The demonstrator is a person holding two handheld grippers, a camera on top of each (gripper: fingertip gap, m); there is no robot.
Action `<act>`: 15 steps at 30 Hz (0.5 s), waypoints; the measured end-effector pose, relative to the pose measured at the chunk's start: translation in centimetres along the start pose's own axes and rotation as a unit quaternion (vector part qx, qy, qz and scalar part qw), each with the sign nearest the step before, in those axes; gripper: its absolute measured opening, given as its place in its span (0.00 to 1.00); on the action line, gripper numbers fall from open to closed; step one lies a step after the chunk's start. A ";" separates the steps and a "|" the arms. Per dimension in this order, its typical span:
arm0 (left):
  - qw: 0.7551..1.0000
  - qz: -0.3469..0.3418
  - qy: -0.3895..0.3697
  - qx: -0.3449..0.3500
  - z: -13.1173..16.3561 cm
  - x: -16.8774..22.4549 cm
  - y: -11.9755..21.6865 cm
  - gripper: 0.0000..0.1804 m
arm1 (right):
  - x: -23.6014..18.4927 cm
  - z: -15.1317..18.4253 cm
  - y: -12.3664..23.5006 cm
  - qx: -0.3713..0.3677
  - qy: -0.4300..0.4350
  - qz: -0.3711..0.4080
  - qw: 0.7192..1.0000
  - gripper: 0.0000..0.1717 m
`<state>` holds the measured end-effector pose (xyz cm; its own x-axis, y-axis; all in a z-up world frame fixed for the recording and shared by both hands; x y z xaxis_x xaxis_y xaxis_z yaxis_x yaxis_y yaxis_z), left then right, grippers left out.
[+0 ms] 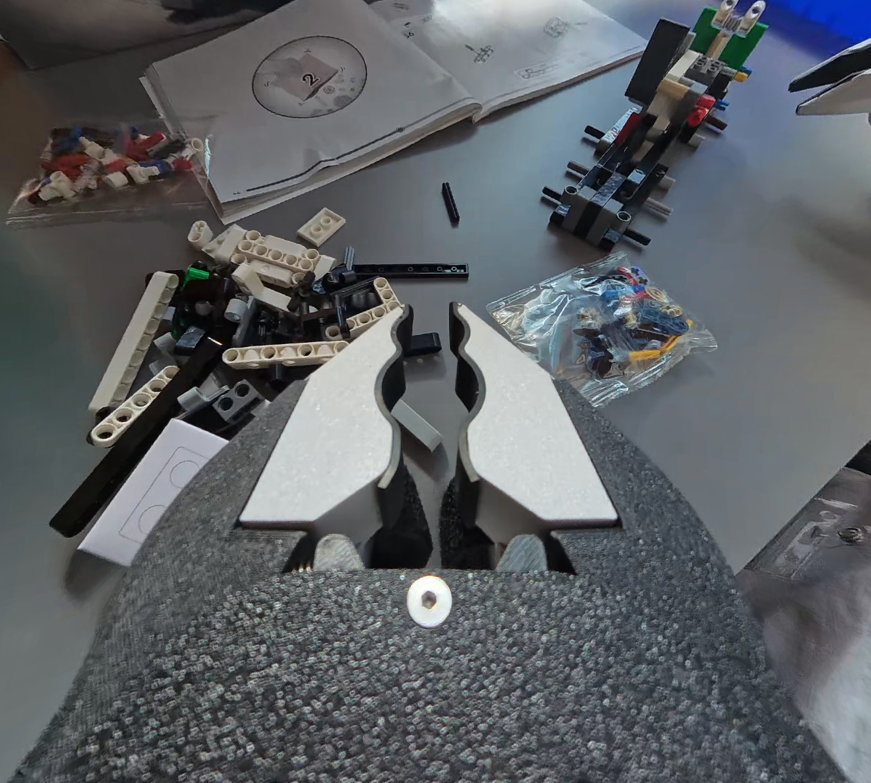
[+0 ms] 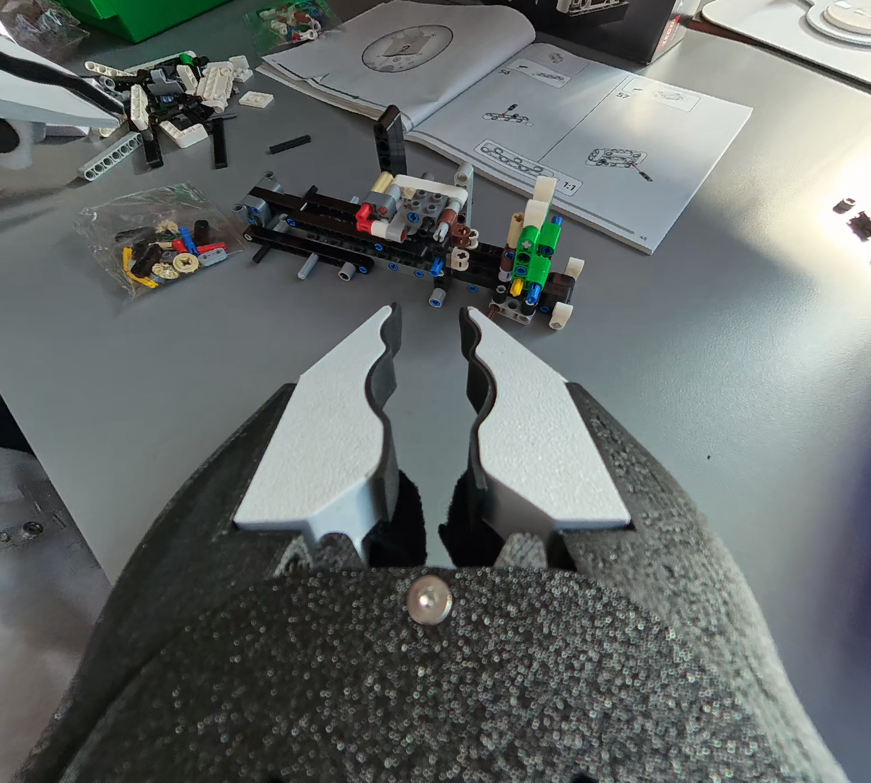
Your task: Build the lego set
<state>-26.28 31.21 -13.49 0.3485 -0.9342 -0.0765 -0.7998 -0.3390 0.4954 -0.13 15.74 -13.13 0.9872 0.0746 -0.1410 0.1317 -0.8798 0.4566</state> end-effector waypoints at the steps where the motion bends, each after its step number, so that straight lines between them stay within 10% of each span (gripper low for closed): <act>1: 1.000 -0.001 -0.002 -0.005 0.1 0.0 -0.1 0.07 | 0.0 0.0 0.0 0.001 -0.004 -0.003 1.000 0.14; 15: 1.000 -0.003 -0.009 -0.014 0.2 0.1 -0.3 0.07 | -0.1 0.0 0.1 0.003 -0.011 -0.017 1.000 0.14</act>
<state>-26.09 31.15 -13.81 0.3439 -0.9343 -0.0937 -0.7839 -0.3406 0.5191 -0.17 15.62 -13.01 0.9798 0.0953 -0.1756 0.1655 -0.8795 0.4462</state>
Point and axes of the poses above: each gripper's, where its closed fingertips meet, y back along the fingers, z out of its underside, x = y × z across the jaws, the point moved 4 cm from there along y, back along the fingers, and after that the axes turned 7 degrees about -y, right-handed, at the moved point
